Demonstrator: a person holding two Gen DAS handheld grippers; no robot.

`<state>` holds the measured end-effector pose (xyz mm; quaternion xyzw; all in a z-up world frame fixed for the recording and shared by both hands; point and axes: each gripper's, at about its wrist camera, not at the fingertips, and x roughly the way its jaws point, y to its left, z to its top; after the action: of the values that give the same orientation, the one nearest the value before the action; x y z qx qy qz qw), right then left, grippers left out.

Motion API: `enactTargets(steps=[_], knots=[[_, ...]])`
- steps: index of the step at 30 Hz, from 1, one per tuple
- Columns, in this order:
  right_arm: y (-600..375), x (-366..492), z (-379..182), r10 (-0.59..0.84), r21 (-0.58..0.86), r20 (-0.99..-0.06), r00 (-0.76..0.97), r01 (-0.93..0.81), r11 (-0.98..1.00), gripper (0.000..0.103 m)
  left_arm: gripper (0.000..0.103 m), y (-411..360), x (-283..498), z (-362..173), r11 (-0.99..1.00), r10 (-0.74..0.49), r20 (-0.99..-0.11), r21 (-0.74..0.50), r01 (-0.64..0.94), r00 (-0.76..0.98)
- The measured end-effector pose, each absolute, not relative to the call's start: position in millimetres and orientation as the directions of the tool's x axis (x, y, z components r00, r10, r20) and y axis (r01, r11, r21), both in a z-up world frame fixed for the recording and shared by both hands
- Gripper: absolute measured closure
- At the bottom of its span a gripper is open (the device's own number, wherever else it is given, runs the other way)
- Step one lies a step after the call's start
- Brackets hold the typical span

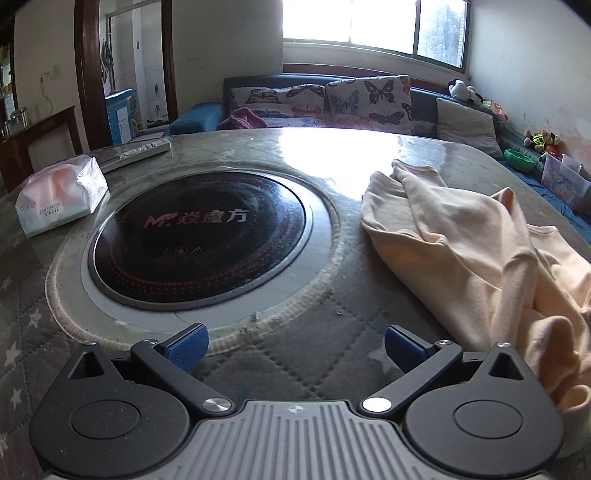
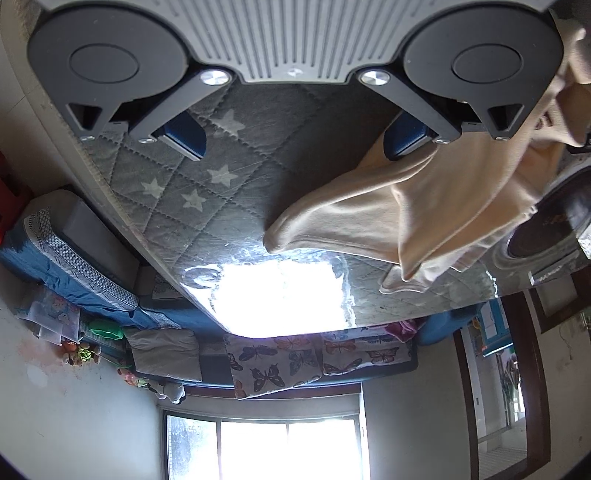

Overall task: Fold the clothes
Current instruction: 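Move both tools toward the crumpled cream shirt on the table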

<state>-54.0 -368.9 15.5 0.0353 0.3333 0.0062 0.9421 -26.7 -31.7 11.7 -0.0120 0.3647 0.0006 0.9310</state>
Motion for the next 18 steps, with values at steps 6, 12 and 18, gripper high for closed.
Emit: enactTargets(steps=[6, 12, 18], knots=[[-356, -68, 21, 0.07, 0.088, -0.615, 0.785, -0.021, 0.996, 0.0, 0.0, -44, -36, 18, 1.0, -0.014, -0.689, -0.018, 0.002, 0.724], [-344, -82, 26, 0.108, 0.093, -0.61, 0.785, -0.065, 0.994, 0.0, 0.0, -55, -47, 25, 1.0, -0.025, -0.689, -0.01, 0.025, 0.725], [-333, -94, 27, 0.138, 0.089, -0.609, 0.781, -0.105, 0.99, 0.0, 0.0, -61, -55, 31, 0.999, -0.023, -0.687, 0.006, 0.038, 0.726]])
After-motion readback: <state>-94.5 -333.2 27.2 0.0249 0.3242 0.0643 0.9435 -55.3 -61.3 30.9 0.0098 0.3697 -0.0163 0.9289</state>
